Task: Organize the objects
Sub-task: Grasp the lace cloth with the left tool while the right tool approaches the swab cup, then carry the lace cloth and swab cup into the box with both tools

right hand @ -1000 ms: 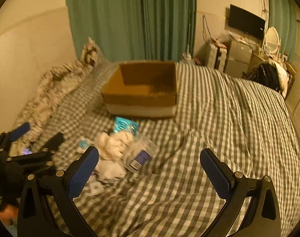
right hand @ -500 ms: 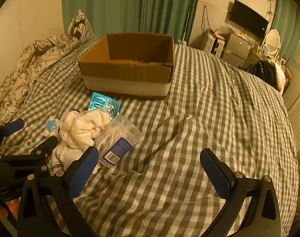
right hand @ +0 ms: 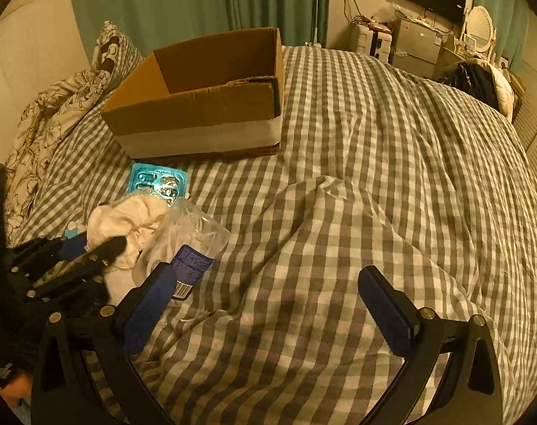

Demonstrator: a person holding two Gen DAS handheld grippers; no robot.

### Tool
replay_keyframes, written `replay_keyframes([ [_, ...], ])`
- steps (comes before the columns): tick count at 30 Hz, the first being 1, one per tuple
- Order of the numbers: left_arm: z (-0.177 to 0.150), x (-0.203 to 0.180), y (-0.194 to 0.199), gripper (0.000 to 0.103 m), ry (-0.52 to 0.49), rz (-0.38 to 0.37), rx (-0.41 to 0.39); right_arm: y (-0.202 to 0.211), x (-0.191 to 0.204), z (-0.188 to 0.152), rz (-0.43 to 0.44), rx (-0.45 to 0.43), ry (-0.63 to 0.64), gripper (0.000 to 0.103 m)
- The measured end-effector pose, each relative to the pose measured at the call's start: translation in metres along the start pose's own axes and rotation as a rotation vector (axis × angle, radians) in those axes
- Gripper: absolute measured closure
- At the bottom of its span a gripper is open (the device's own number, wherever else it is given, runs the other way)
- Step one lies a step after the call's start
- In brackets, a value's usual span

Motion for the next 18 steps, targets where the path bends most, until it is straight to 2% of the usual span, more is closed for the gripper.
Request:
replay_keyframes([
  [3,0.005,0.013,0.024,0.087,0.016,0.023,-0.072,-0.002,0.009,0.0,0.013,0.001,0.022,0.0],
  [7,0.01,0.037,0.042,0.087,0.048,0.061,-0.117,-0.011,0.029,0.003,0.049,0.016,0.04,0.0],
  [9,0.008,0.052,0.042,0.087,0.072,0.09,-0.116,-0.017,0.04,0.007,0.071,0.026,0.041,0.0],
  [13,-0.001,0.071,0.031,0.087,0.142,0.067,-0.073,-0.038,0.064,0.011,0.075,0.075,0.056,0.0],
  [16,-0.007,0.075,0.027,0.087,0.15,0.053,-0.059,-0.056,0.072,0.009,0.053,0.127,0.053,0.001],
  [18,-0.008,0.073,0.024,0.087,0.139,0.049,-0.051,-0.072,0.075,0.007,0.072,0.18,0.03,0.001],
])
Point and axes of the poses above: each gripper's, at about its wrist camera, not at the fingertips, and y roughly against the way its jaws point, x to its left, z to its top, the point moved 1 cm from there along -y, roughly the way its jaws point, and after that the axes turned 6 degrees about -z, right-handed, at the moved point
